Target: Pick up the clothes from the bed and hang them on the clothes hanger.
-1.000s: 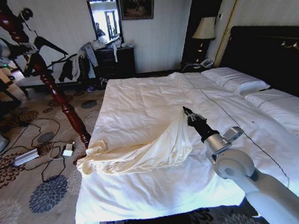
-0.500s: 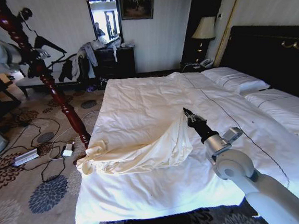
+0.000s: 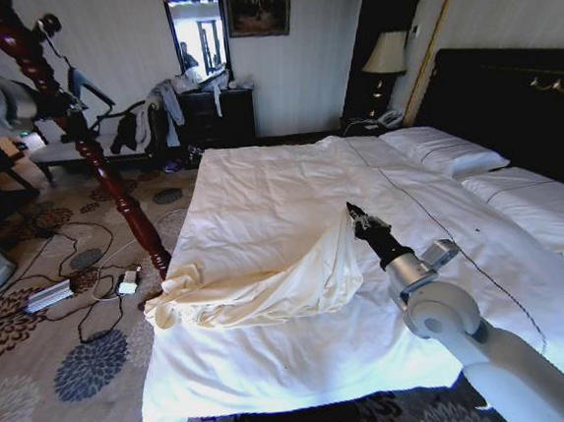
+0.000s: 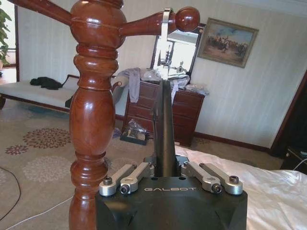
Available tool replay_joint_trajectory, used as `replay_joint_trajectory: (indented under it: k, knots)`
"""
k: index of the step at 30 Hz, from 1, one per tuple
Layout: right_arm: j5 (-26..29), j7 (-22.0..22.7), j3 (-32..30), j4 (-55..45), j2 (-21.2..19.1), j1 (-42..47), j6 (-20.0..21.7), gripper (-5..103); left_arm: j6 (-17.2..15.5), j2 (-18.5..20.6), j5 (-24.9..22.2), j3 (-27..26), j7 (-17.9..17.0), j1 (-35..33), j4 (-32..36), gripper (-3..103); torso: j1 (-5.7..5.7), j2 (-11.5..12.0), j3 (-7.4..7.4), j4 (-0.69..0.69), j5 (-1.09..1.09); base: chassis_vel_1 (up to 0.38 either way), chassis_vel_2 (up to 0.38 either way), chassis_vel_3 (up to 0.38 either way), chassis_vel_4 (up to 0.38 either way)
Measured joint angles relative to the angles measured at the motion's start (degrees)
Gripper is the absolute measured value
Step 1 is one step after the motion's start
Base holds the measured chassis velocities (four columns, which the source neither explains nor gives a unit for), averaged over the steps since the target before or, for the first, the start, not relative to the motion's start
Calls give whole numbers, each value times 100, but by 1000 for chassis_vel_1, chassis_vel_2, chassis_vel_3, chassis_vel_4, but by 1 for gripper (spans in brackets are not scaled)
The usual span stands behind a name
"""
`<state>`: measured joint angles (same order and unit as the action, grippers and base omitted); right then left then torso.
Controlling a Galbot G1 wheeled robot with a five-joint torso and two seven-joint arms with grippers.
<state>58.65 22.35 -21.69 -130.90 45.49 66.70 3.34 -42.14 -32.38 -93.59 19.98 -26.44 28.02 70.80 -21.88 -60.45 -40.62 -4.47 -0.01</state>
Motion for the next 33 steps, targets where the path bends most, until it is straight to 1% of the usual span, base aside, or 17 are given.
replay_joint_trajectory:
  k: [11,13,14,15,17,18,19,21,22,23,24,26,27,28,30,32,33]
  knots:
    - [-9,23,2,-5,-12,-12,7,0,13,247,6,-207,409,63,524,18,0,0,0,1,1,0,0,0,0]
    - [-11,33,2,-4,-13,2,8,0,132,345,-20,-337,645,23,850,18,0,0,0,-1,2,0,0,0,0]
    - [-11,33,2,-4,-13,2,8,0,132,345,-20,-337,645,23,850,18,0,0,0,-1,2,0,0,0,0]
    - [-12,38,0,-3,-10,13,9,0,205,420,-76,-454,774,-85,1068,18,0,0,0,-1,3,0,0,0,0]
    - [-13,73,-19,-5,5,40,12,0,338,653,-285,-936,1045,-578,1667,18,0,-1,0,-3,3,0,0,0,0]
    - [-12,112,-37,-15,13,46,24,0,380,808,-412,-1296,1124,-938,2020,18,0,0,0,-3,1,0,0,0,0]
    - [-12,112,-37,-15,13,46,24,0,380,808,-412,-1296,1124,-938,2020,18,0,0,0,-3,1,0,0,0,0]
    - [8,235,-107,-52,17,41,98,0,488,1135,-618,-1928,1336,-1776,2787,18,0,0,1,7,2,0,0,0,0]
    - [39,358,-179,-80,-2,29,170,0,609,1389,-663,-2181,1613,-2424,3372,18,2,-1,2,10,-1,0,0,0,0]
    - [75,460,-258,-96,-28,22,231,0,698,1516,-662,-2278,1827,-2830,3738,18,2,-1,2,9,-2,0,0,0,0]
    - [75,460,-258,-96,-28,22,231,0,698,1516,-662,-2278,1827,-2830,3738,18,2,-1,2,9,-2,0,0,0,0]
    - [155,685,-427,-129,-106,35,334,0,947,1598,-517,-2405,2390,-3593,4305,18,1,-1,1,-4,0,0,0,0,0]
    - [188,812,-479,-129,-131,21,380,0,1029,1595,-441,-2418,2597,-3808,4458,18,1,-1,0,-5,1,0,0,0,0]
    - [188,812,-479,-129,-131,21,380,0,1029,1595,-441,-2418,2597,-3808,4458,18,1,-1,0,-5,1,0,0,0,0]
    - [261,1074,-534,-129,-153,-57,509,0,1148,1577,-313,-2416,2930,-4106,4668,17,0,0,0,-5,4,0,0,0,0]
    - [356,1354,-604,-115,-160,-129,661,0,1248,1544,-117,-2355,3340,-4436,4866,17,0,-1,1,5,2,0,0,0,0]
    - [356,1354,-604,-115,-160,-129,661,0,1248,1544,-117,-2355,3340,-4436,4866,17,0,-1,1,5,2,0,0,0,0]
